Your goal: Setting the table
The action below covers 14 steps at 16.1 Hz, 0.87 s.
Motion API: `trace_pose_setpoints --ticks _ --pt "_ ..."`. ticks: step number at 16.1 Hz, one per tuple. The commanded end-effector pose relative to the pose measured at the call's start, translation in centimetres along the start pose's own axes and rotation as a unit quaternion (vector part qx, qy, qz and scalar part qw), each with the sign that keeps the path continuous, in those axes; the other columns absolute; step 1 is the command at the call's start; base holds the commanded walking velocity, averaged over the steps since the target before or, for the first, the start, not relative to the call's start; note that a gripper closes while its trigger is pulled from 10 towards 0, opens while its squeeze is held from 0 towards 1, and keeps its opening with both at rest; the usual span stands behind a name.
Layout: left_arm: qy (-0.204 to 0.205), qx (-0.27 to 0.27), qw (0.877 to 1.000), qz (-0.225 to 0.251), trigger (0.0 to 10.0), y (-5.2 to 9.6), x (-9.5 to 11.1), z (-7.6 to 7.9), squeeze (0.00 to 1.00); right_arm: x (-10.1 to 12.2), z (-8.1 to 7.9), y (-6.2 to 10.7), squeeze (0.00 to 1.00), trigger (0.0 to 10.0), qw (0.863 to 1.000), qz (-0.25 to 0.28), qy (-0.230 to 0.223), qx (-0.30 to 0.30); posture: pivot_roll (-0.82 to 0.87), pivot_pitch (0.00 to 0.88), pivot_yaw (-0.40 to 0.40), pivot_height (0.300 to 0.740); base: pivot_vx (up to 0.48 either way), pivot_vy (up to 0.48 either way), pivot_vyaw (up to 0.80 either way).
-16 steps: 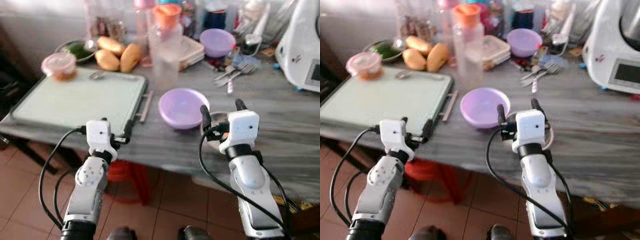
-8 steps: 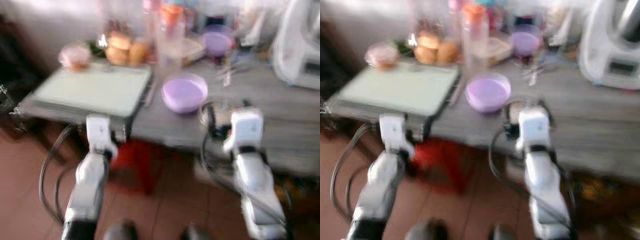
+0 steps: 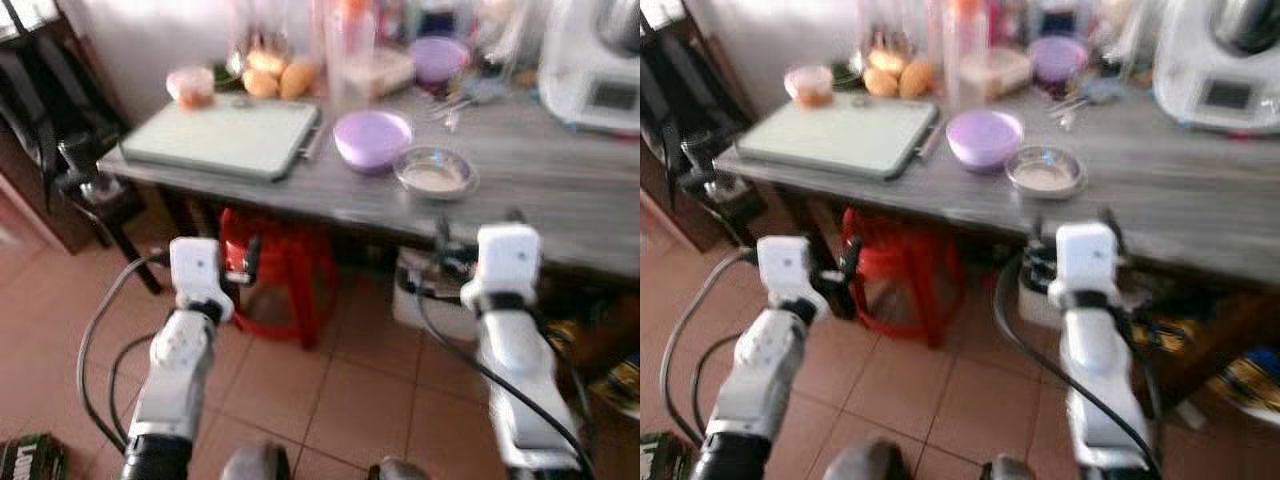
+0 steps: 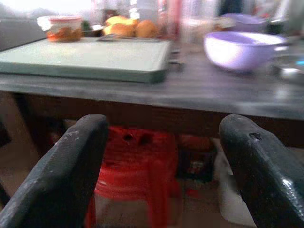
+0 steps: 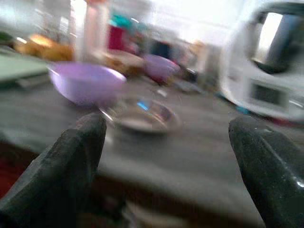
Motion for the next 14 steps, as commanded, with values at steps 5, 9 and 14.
trace_pose_setpoints --ticks 5,9,14 --pt "-0.006 -0.007 1.000 0.000 10.0 0.2 0.2 0.1 0.00 0.4 -0.9 -0.4 0.00 10.0 1.000 0.007 0.015 0.009 -0.07 0.000 0.047 0.740 -0.388 0.000 0.00" --pt "-0.008 -0.010 1.000 0.005 10.0 0.6 0.3 0.0 0.00 -1.0 -0.9 0.1 0.00 10.0 0.999 -0.041 -0.032 0.004 -0.06 0.000 0.045 0.740 -0.187 0.000 0.00" --pt "-0.008 0.002 1.000 0.002 10.0 1.4 0.3 -1.3 0.00 -0.8 -0.5 1.2 0.00 10.0 0.999 -0.023 -0.038 0.029 -0.06 0.000 0.047 0.740 0.000 0.000 0.00"
Point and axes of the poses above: a point about 5 cm out from each wrist's last joint towards the gripper, its own y axis pointing back from the gripper into the wrist, its own x axis along the axis of the wrist's last joint, z = x × y, the point moved 1 cm from there along -y, pointing out of the wrist towards the gripper, and after that the axes turned 12 degrees about y, right-handed, at the moved point
